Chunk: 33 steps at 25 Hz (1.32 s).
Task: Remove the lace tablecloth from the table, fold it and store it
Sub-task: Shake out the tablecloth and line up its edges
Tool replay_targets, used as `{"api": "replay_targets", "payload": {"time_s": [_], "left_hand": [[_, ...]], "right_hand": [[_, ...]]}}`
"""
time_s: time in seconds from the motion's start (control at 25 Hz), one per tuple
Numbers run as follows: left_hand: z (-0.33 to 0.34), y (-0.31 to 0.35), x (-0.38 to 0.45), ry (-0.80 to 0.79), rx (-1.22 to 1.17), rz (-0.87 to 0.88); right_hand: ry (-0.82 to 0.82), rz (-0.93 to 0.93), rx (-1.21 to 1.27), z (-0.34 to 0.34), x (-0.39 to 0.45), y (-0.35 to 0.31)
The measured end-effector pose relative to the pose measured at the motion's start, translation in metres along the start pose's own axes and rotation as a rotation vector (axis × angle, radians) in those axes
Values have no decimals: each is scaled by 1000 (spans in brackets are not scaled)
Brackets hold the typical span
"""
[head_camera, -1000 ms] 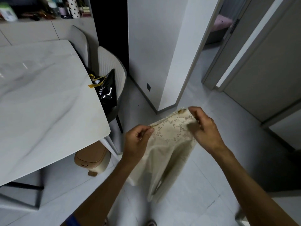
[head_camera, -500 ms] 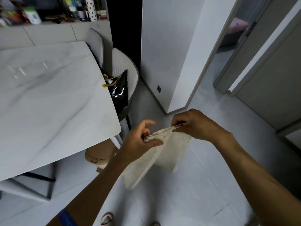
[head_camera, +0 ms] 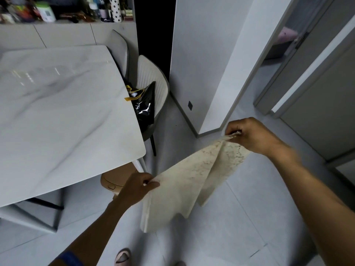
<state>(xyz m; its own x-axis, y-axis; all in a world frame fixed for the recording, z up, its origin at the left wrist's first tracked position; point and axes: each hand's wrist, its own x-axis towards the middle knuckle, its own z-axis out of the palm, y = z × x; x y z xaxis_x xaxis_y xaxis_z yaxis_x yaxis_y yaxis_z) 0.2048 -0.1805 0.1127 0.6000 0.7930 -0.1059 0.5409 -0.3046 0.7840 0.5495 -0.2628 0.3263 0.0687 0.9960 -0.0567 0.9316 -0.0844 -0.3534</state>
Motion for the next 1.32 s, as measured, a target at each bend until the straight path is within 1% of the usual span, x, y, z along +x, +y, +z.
{"api": "replay_targets", "payload": {"time_s": [0.08, 0.12, 0.16, 0.28, 0.36, 0.4, 0.48, 0.6, 0.64, 0.68, 0.72, 0.76, 0.88, 0.92, 0.96, 1.04, 1.08, 1.12, 1.16, 1.2, 1.24, 1.32], "left_hand": [[-13, 14, 9, 49, 108, 106], [-16, 24, 14, 70, 149, 186], [-18, 36, 18, 69, 154, 254], [-12, 77, 27, -59, 113, 417], [-11, 91, 29, -121, 89, 469], [-13, 93, 30, -150, 99, 445], [-26, 84, 30, -240, 171, 321], [-46, 39, 19, -497, 225, 37], [-48, 24, 12, -559, 230, -44], [-48, 10, 3, -583, 227, -85], [-48, 0, -3, -562, 212, -87], [-47, -8, -7, -509, 180, -91], [-52, -15, -12, -203, 58, -105], [-57, -14, -11, -107, 48, -83], [-63, -10, -10, -42, 99, -66], [-74, 5, -5, 6, 207, -70], [-77, 15, -2, 20, 206, -58], [-80, 26, 2, 30, 197, -6], [-81, 38, 6, 31, 190, 83], [-81, 51, 10, 10, 209, 158], [-82, 61, 13, -19, 222, 207], [-81, 73, 14, -49, 241, 251]], "right_hand": [[58, 161, -306, 6, -7, 16], [73, 175, -399, 20, -10, 14], [58, 120, -400, 42, -13, 6], [-127, -118, -156, 119, -10, -39], [-189, -167, 17, 146, -1, -53], [-186, -159, 98, 150, 2, -51], [-129, -154, 173, 150, 6, -40], [-65, -76, 272, 139, 10, -24], [-54, -39, 310, 134, 12, -21], [-40, -12, 329, 130, 15, -18], [-23, 5, 333, 127, 19, -17], [-8, 8, 330, 127, 22, -16], [50, 24, 247, 135, 29, -14], [72, 59, 207, 137, 30, -9], [83, 99, 158, 137, 30, -5], [96, 117, 72, 138, 28, -8], [94, 55, 38, 142, 26, -17], [86, -57, 0, 148, 26, -30], [67, -174, -24, 157, 27, -46], [46, -265, -9, 167, 29, -63], [24, -291, 71, 174, 32, -79], [1, -226, 262, 184, 38, -100]]}}
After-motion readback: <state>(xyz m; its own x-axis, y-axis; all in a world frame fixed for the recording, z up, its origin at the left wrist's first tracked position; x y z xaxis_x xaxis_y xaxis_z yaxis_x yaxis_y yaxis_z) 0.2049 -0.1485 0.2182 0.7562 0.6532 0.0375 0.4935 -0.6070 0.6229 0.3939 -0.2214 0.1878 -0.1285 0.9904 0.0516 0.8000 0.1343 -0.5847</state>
